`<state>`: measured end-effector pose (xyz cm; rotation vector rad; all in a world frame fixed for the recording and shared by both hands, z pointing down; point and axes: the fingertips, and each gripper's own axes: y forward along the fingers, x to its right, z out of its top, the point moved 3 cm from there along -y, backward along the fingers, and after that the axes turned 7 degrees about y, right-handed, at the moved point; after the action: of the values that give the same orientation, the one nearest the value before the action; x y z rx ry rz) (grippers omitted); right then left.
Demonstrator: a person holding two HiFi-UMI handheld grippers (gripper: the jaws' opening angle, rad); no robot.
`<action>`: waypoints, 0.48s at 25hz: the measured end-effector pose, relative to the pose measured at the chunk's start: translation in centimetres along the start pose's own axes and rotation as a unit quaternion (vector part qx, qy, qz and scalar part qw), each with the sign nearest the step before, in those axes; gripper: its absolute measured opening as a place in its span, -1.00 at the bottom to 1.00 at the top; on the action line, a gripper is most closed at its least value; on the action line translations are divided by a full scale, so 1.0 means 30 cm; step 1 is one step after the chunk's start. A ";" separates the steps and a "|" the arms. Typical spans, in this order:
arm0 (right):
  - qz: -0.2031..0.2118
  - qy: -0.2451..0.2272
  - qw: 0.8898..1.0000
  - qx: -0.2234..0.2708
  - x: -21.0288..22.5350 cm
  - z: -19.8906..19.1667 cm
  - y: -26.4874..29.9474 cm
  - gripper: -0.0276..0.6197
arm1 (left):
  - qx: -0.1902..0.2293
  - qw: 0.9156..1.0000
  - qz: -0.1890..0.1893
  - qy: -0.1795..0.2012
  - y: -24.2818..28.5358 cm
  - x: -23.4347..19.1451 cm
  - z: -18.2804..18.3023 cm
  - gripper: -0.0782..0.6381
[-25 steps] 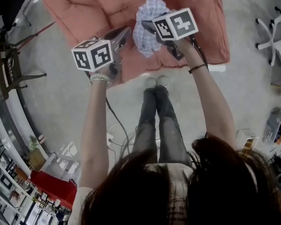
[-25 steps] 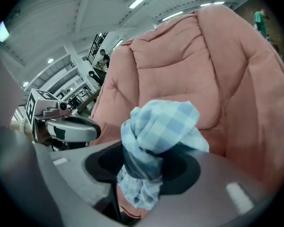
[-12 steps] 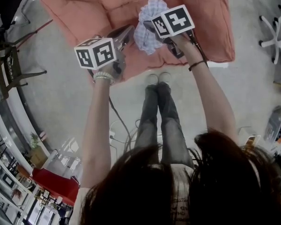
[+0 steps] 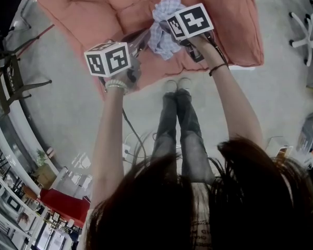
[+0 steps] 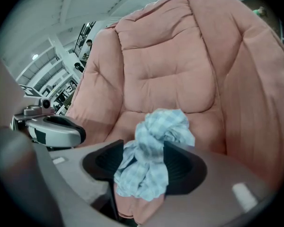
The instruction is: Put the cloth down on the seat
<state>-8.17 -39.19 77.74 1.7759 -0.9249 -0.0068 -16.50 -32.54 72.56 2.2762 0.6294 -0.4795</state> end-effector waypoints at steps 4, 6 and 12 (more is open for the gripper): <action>0.006 0.000 1.000 0.006 -0.009 0.006 -0.013 -0.13 | -0.001 1.000 -0.002 0.001 0.000 0.007 0.005 -0.79; 0.009 -0.001 1.000 0.004 -0.014 0.003 -0.020 -0.13 | -0.002 1.000 -0.003 0.002 0.003 0.017 0.009 -0.79; 0.025 0.004 1.000 0.007 -0.047 -0.012 -0.057 -0.13 | -0.007 1.000 -0.007 0.014 -0.006 0.066 0.019 -0.79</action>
<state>-8.01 -37.89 75.93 1.7630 -0.9657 0.0389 -15.09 -32.25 71.08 2.2709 0.6611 -0.4496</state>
